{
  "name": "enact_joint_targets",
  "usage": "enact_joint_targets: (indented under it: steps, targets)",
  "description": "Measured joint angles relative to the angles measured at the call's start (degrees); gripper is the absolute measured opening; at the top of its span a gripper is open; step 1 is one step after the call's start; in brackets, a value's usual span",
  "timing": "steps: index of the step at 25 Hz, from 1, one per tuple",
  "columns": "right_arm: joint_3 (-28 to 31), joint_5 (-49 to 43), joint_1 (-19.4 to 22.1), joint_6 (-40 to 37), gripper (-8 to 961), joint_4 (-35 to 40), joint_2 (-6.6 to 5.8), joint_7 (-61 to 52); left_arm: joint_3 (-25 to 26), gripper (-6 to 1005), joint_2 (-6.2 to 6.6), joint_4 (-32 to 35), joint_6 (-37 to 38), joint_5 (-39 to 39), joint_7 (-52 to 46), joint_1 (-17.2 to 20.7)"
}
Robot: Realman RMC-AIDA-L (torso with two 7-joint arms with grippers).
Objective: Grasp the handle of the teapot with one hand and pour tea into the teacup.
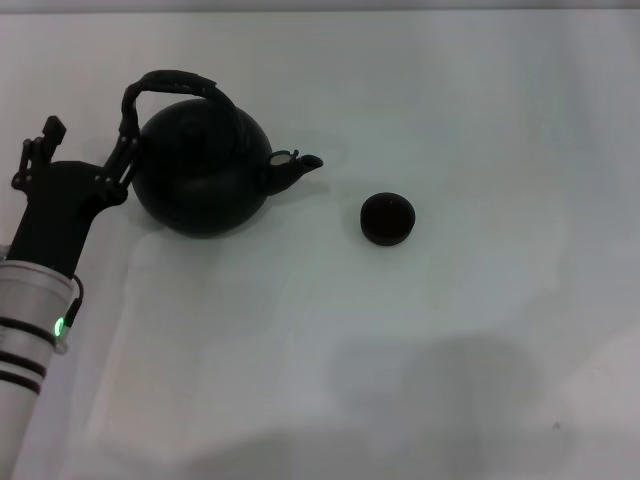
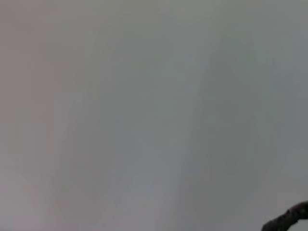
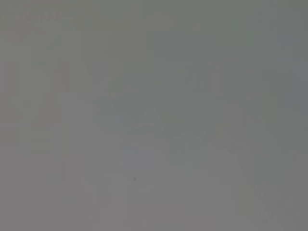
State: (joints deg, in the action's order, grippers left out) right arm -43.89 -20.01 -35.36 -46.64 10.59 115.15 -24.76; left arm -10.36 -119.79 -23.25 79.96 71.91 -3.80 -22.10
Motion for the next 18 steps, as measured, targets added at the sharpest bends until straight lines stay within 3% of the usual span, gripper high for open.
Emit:
enact_joint_targets:
  steps: [6,18]
  targets:
    - [-4.73,-0.04,0.22,0.06,842,-0.17,0.04,0.03,0.0,892,0.0,1.19,2.71,-0.1,-2.9,1.35]
    - [-6.53,-0.02,1.33,0.13,842,-1.68,0.29,-0.09,0.93,893,0.18,6.36,6.4,-0.9,-9.54,2.44]
